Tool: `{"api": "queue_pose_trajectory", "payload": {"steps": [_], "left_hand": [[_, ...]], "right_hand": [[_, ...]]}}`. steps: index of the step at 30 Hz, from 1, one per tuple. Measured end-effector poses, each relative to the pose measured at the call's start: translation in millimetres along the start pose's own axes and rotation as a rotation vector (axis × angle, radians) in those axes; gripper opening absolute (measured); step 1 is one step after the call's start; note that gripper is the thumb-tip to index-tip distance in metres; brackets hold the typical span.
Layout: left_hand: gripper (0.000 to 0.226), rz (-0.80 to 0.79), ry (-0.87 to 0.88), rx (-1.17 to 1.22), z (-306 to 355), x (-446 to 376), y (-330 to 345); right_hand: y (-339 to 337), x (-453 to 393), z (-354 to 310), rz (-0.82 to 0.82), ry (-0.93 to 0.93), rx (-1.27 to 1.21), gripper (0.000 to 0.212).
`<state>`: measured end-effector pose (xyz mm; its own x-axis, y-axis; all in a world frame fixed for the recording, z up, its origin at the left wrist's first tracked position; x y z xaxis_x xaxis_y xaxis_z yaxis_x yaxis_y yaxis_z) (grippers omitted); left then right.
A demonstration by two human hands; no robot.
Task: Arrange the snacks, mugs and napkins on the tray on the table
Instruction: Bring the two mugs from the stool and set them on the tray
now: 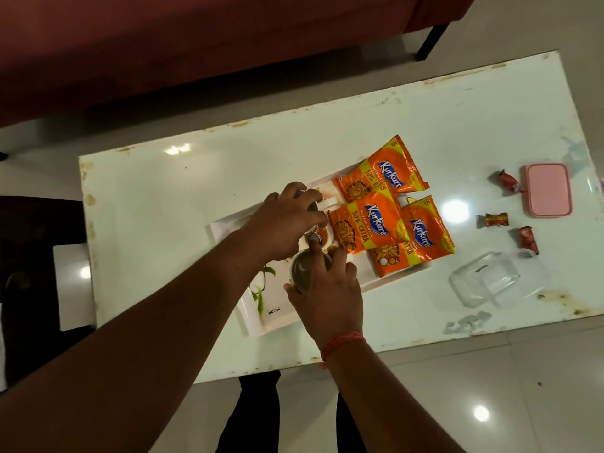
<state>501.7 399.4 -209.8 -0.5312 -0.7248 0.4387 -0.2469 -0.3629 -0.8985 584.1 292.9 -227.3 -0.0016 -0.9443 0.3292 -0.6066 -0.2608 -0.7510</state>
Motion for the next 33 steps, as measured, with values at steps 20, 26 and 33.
{"api": "queue_pose_trajectory", "payload": {"steps": [20,26,33], "left_hand": [[0.061,-0.018,0.011,-0.033,4.9,1.4,-3.7],[0.061,-0.017,0.016,-0.022,4.2,2.6,-3.8],[0.058,0.003,0.0,-0.018,4.0,2.7,-1.9]], "right_hand": [[-2.3,0.3,1.5,0.035,0.017,-0.004,0.09],[-1.6,-1.0,3.6,-0.008,-0.01,0.001,0.09],[-2.6,-1.9,3.1,-0.021,-0.029,0.005,0.091]]}}
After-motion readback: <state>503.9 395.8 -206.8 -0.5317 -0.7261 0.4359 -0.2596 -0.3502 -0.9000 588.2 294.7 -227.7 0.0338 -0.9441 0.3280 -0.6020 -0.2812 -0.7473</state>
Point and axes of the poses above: each hand's wrist, its own x-axis away from the middle knuckle, its own y-axis out of the palm, z = x × y, the point moved 7 cm from there along -x, towards the middle knuckle, and after that the axes turned 13 degrees about -x, right-handed, at the moved point
